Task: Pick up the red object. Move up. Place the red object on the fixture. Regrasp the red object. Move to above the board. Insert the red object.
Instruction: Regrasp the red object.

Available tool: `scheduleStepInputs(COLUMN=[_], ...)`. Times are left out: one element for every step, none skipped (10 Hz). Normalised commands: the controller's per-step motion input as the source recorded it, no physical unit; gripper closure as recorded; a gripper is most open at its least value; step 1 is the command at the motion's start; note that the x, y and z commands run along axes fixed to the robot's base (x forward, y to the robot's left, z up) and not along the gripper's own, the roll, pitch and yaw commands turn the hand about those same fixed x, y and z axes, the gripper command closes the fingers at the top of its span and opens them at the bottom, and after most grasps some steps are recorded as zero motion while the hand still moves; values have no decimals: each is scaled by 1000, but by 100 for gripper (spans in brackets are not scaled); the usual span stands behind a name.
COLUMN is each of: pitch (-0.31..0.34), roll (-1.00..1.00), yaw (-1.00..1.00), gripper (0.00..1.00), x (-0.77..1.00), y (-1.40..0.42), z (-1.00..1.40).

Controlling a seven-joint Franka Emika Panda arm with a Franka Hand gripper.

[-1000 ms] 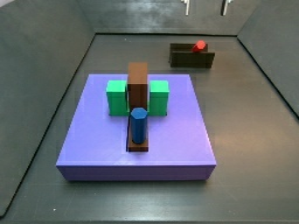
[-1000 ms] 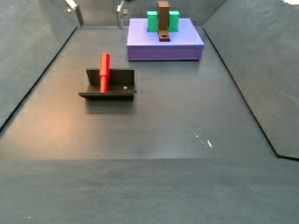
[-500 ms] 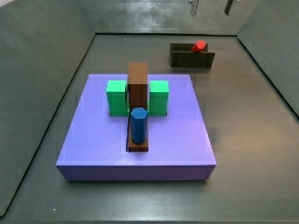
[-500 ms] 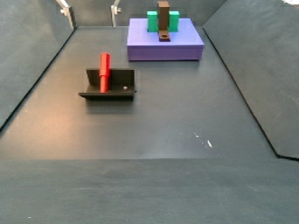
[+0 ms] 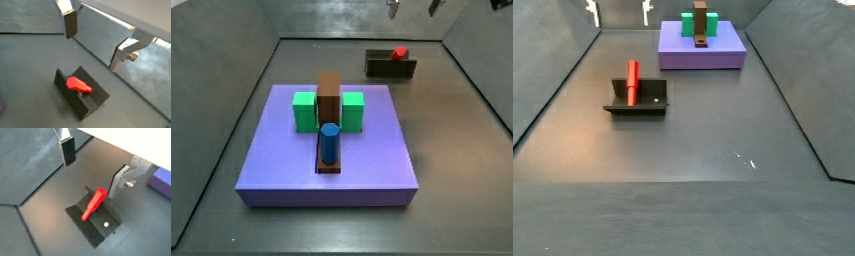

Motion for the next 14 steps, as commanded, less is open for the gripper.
scheduleStepInputs(pitch=[231,169,0,0,3,3,0,0,6,0,0,-43,-83,-103], roll=[1000,1000,774,894,966,826,737,714,711,440,160,0,-117,-294], yaw=[-140,-111,-29,0,69,123,111,86,89,114,106,0,0,0], gripper=[0,0,0,0,0,0,0,0,0,0,0,0,0,0], x=[283,314,397,226,9,0,69,86,0,0,0,0,0,0], y=[-160,-243,-231,-131,-63,-34,-17,-11,0,0,0,0,60,91], z=[0,-200,-337,-383,-343,-394,-329,-286,-260,-214,-31,-26,-269,-289])
